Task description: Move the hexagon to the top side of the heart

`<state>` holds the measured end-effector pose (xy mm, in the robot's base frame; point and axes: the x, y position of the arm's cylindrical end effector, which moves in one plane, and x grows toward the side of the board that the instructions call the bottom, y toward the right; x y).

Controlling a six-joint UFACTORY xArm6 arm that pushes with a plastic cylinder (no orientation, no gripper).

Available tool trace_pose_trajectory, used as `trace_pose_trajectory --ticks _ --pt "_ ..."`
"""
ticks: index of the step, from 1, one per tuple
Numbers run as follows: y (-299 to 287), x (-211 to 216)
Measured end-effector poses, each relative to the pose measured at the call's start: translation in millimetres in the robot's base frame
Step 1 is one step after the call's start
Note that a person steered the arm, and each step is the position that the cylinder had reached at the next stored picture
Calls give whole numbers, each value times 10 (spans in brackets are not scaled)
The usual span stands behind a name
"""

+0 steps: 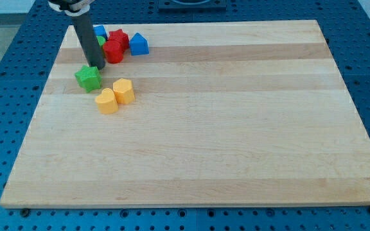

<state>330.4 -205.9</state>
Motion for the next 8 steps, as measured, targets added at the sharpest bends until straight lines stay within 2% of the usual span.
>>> trace_pose_trajectory --ticks 3,5,6,7,8 --pt "-22 317" --pt "569 211" --pt "980 307" --pt "1235 604" --pt "1283 780"
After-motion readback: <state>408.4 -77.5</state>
